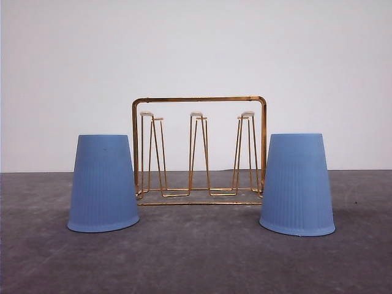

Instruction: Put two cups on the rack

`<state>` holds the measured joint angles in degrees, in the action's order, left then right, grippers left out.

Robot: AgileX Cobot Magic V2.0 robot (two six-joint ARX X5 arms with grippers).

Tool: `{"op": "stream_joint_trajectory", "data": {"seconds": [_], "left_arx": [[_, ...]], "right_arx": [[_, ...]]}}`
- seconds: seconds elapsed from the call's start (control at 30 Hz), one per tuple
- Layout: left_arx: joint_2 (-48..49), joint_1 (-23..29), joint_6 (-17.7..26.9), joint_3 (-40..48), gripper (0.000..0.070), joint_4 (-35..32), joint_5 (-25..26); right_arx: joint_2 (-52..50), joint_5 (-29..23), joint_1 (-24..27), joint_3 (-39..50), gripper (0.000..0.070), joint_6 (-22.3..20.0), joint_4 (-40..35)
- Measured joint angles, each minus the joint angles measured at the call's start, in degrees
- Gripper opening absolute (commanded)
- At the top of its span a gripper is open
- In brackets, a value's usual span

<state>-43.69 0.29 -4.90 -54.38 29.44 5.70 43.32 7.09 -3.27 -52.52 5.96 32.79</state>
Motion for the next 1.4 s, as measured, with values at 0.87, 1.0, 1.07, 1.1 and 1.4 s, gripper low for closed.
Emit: {"op": "stream_joint_trajectory", "data": {"seconds": [0.87, 1.0, 1.07, 1.1, 1.4], "left_arx": [[-25.0, -2.8, 5.3, -8.1, 0.0700, 9.7, 5.8], [-25.0, -2.8, 5.3, -8.1, 0.0700, 10.2, 6.2], [-25.0, -3.1, 5.3, -8.1, 0.0700, 10.2, 6.6], [-25.0, -3.2, 5.3, -8.1, 0.0700, 10.2, 7.0], [-27.2, -10.1, 3.3, -8.2, 0.0700, 9.7, 18.0]], "right_arx": [[17.6, 7.8, 0.0, -3.3, 0.0642, -4.7, 5.3], [17.6, 7.8, 0.0, -3.3, 0.0653, -4.7, 5.5], [17.6, 7.8, 0.0, -3.3, 0.0653, -4.7, 5.5], [17.6, 7.8, 0.0, -3.3, 0.0653, -4.7, 5.5], [17.6, 7.8, 0.0, -3.3, 0.0653, -4.7, 5.5]]}}
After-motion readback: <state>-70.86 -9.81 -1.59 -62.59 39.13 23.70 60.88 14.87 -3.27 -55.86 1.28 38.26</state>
